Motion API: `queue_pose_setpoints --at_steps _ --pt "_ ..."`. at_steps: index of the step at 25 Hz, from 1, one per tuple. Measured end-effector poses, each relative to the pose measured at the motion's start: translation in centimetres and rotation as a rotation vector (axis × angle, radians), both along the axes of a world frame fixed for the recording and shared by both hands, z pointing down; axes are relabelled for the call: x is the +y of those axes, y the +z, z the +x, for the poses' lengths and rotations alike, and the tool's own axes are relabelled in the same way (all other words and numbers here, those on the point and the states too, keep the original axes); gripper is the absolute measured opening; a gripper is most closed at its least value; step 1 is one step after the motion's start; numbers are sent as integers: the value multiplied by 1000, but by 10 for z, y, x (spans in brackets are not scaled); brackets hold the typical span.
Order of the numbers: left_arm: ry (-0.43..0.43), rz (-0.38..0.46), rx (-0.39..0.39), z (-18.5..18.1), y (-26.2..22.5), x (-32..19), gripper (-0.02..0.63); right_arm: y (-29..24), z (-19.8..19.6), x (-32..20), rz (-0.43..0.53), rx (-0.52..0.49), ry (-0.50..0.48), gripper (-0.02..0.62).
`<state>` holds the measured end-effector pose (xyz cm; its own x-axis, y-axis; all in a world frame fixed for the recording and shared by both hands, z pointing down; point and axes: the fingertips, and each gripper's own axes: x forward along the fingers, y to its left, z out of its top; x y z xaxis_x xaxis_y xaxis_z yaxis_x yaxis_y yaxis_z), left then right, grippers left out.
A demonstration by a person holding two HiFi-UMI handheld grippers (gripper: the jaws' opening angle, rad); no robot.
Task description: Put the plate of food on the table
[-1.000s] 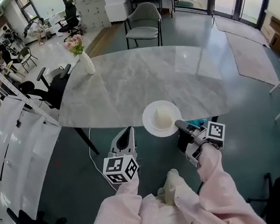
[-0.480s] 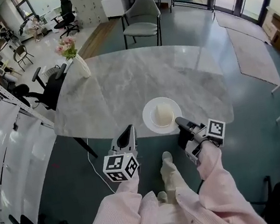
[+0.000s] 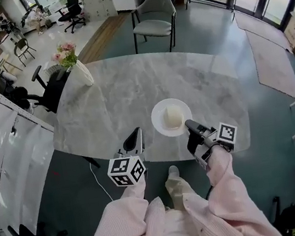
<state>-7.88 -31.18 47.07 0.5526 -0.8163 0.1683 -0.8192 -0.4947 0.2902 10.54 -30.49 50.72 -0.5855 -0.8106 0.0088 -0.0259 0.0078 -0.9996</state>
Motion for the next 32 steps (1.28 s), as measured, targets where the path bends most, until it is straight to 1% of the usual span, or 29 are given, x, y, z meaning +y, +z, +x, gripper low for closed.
queue_pose_setpoints --at_steps 5,10,17,19,22,28,31,32 --pt "-7 -46 -5 14 17 -48 -5 15 10 -51 -10 7 -14 20" --pt "-9 -103 -5 30 43 -84 -5 36 23 -93 -18 26 -22 20" --pt "6 -225 0 49 90 -122 -5 77 30 -139 -54 57 -9 20" --pt "4 -260 1 51 103 -130 -5 86 32 -150 -63 60 4 20" --pt "21 -305 -21 57 120 -136 -5 100 36 -164 -78 76 22 20" --pt "32 -386 -38 62 150 -143 -5 126 34 -177 -131 104 37 20" --pt "37 -426 -48 63 162 -141 -5 139 30 -173 -202 124 43 20" --pt "39 -437 -53 63 165 -142 -5 141 29 -174 -213 133 44 20"
